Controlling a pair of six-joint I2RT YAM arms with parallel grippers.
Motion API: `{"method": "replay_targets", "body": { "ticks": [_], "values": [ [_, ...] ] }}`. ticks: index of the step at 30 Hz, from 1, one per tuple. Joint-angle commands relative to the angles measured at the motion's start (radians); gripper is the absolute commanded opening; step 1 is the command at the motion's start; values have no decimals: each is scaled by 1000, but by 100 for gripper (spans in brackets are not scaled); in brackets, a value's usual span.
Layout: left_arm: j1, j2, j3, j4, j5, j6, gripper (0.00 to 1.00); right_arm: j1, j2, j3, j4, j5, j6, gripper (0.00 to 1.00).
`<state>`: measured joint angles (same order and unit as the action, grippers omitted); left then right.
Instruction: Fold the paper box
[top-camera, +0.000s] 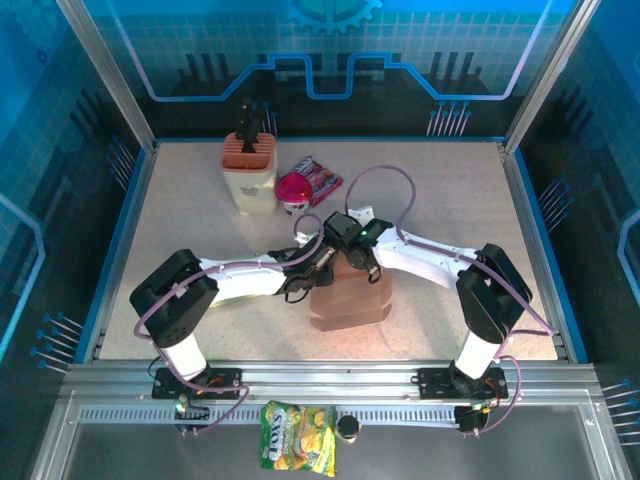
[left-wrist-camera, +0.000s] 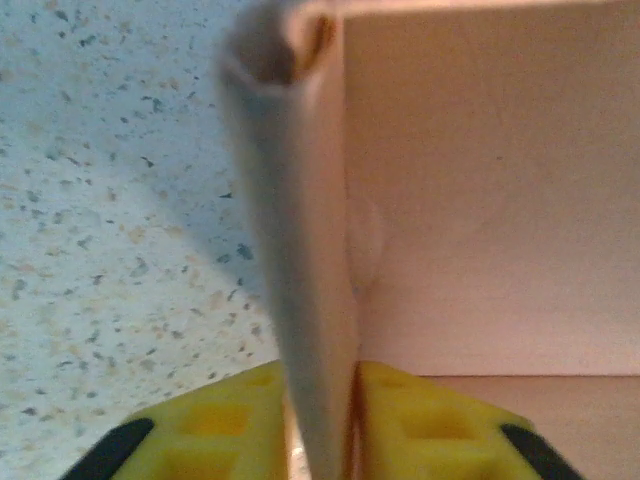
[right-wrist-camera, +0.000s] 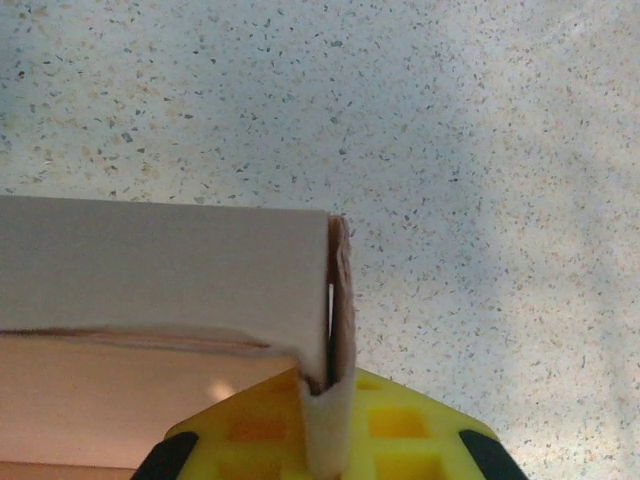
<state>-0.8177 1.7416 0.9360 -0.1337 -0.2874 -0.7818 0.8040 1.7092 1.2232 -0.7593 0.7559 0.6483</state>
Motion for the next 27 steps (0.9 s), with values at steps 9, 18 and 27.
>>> {"method": "replay_targets", "body": {
  "ticks": [9,18,27],
  "values": [
    [-28,76,58,-95,-109,4,7,23,-7,-14,-32,39,37,0],
    [-35,55,60,-102,-116,1,10,23,5,-13,-35,39,42,0],
    [-49,-183,1,-86,-88,-8,64,-18,41,-2,-60,-35,70,0]
  ]
}}
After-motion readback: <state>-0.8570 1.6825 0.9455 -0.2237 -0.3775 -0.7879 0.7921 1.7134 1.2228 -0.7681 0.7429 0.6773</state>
